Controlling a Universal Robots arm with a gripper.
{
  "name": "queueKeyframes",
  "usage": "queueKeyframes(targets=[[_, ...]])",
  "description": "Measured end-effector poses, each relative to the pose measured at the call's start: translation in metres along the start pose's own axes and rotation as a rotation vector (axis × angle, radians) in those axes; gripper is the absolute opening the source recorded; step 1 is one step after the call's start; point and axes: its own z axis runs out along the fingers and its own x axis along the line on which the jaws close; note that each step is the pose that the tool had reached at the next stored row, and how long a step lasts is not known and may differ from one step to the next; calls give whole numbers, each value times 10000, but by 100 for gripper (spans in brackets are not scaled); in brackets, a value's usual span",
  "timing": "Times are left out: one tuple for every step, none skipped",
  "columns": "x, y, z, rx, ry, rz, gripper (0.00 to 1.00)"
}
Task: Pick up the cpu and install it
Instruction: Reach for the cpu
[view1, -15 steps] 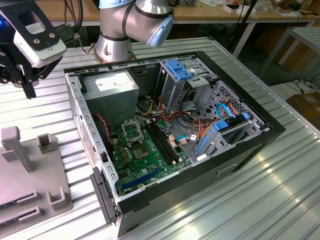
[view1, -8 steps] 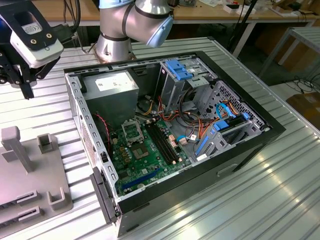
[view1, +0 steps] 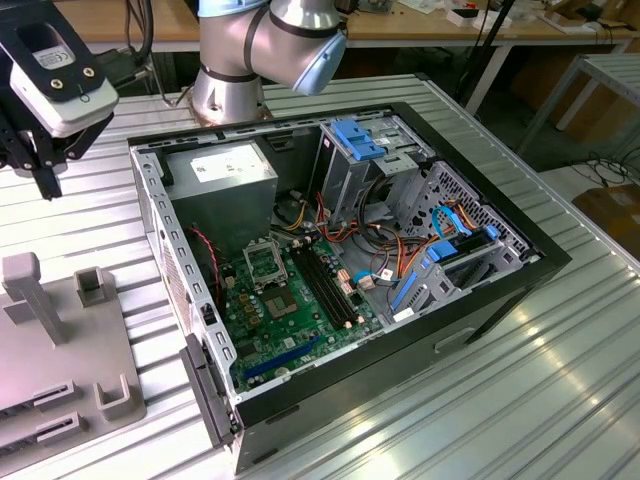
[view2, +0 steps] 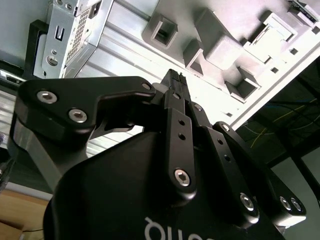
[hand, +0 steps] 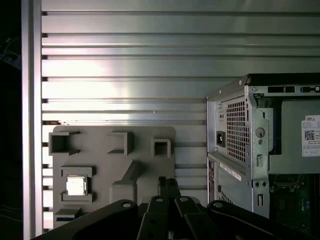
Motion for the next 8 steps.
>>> queueKeyframes(targets=[[5,0,0,0,0,-1,11],[9,0,1,0,0,-1,11],[16,0,1,0,0,0,11],[22,0,1,0,0,0,11],[27,0,1,0,0,0,11],[33,0,2,0,0,0,11],[39,0,2,0,0,0,11],[46,0,2,0,0,0,11]])
